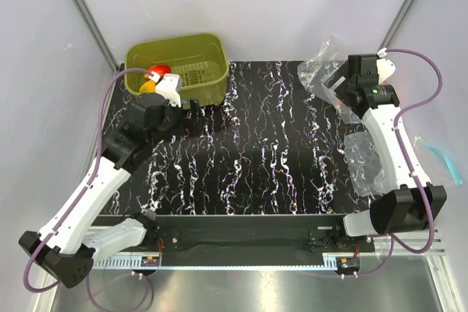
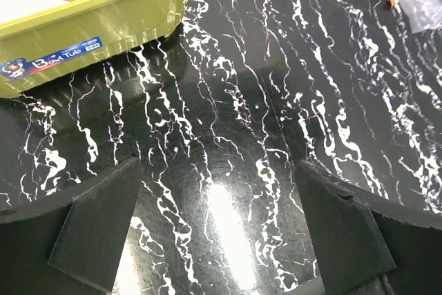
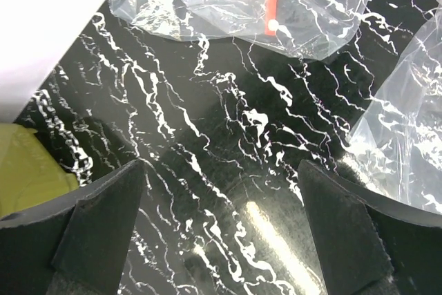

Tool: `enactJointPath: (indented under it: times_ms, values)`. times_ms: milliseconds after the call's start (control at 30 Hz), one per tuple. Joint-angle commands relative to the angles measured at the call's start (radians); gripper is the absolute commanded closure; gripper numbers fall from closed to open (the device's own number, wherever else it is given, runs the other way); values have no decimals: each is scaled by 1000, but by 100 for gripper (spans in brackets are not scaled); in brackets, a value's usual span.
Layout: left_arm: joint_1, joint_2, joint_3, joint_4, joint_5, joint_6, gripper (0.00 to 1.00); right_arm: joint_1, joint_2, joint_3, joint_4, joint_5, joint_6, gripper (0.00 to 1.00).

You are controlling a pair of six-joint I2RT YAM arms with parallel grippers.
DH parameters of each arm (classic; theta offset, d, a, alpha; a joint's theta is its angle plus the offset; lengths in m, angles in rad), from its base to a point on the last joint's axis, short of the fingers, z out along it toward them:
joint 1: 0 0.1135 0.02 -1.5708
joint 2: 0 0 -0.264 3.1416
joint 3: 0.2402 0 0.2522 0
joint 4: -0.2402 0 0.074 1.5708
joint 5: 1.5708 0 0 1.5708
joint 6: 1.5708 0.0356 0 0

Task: Place the food in the zip-top bag and seal the zipper
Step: Move the zipper food storage bag to the center of the board.

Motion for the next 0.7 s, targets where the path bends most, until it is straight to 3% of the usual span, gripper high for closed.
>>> enactJointPath:
  times_ms: [0, 133, 367, 667]
  values:
    - [13, 10, 50, 58, 28, 38, 1, -2, 45, 56, 42, 39, -44, 0]
    - [28, 30, 53, 81, 47, 62, 1, -12, 126, 91, 121, 25, -176, 0]
    - [56, 68, 74, 79, 42, 105, 1, -82, 555, 512, -54, -10, -136, 3]
    - [64, 33, 62, 26, 52, 147, 1, -121, 861, 732, -1, -23, -120, 3]
